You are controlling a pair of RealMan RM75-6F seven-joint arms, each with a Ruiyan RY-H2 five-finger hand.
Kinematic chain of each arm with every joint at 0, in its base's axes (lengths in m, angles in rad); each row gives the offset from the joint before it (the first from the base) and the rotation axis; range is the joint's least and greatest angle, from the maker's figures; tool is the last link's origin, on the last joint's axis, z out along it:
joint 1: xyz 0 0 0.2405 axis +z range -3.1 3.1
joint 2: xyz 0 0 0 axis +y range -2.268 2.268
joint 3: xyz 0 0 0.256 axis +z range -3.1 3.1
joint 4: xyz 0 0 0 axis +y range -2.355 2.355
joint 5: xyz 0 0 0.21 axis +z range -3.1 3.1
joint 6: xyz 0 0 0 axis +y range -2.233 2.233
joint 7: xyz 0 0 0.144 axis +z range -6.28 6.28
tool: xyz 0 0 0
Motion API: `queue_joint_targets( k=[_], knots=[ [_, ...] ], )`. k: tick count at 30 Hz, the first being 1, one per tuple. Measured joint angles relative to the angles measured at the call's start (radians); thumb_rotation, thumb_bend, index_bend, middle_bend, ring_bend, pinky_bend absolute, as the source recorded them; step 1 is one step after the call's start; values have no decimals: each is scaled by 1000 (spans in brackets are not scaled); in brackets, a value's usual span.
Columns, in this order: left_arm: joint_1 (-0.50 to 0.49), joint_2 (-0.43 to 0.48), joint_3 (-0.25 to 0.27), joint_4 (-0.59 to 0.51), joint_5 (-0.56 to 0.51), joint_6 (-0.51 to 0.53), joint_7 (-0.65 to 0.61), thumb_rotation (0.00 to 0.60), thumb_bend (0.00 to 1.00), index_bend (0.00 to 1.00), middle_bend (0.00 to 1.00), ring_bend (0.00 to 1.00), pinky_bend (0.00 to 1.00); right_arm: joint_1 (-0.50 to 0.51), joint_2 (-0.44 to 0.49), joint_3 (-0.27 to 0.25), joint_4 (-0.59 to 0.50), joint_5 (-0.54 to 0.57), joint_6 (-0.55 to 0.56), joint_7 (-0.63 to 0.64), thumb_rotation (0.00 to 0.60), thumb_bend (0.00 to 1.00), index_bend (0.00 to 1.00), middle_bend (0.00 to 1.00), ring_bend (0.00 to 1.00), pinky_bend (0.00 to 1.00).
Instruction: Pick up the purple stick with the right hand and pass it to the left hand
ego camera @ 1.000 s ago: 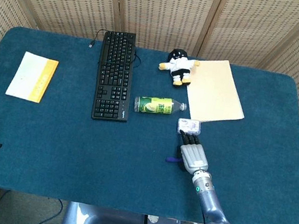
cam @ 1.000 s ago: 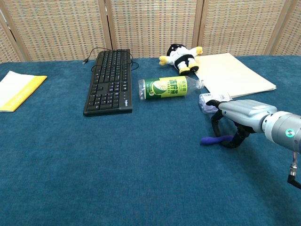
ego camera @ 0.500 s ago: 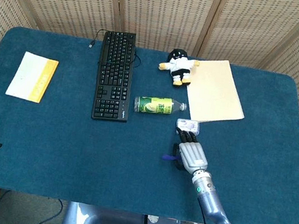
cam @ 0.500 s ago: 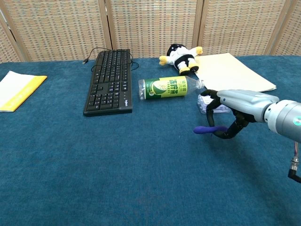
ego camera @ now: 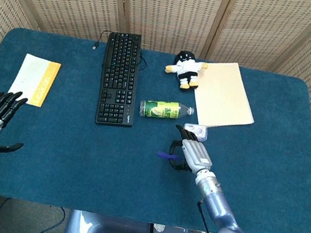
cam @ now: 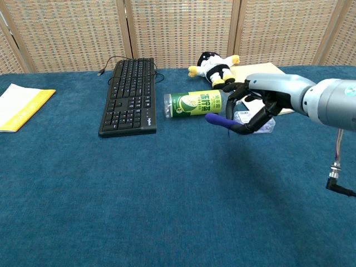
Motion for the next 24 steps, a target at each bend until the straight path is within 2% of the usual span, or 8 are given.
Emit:
queue_joint_targets(
  k=[5,11,16,24],
  knots=[
    [-90,0,-33,-34,30,-71,58,600,0,0,0,0,0,68,25,52,-43,139,-33,17,600,634,615,2,0,0],
    [-196,-29,-78,-55,40,-154,81,600,0,8,0,0,0,149,28,87,-57,268,-42,20,600,641,615,2,0,0],
    [-304,-88,-111,-55,35,-247,84,600,30,157,0,0,0,227,15,110,-55,364,-36,22,600,645,615,3,0,0],
    [-421,-279,-140,54,16,-304,102,600,138,321,0,0,0,294,-10,114,-36,427,-9,24,600,667,620,7,0,0]
  ],
)
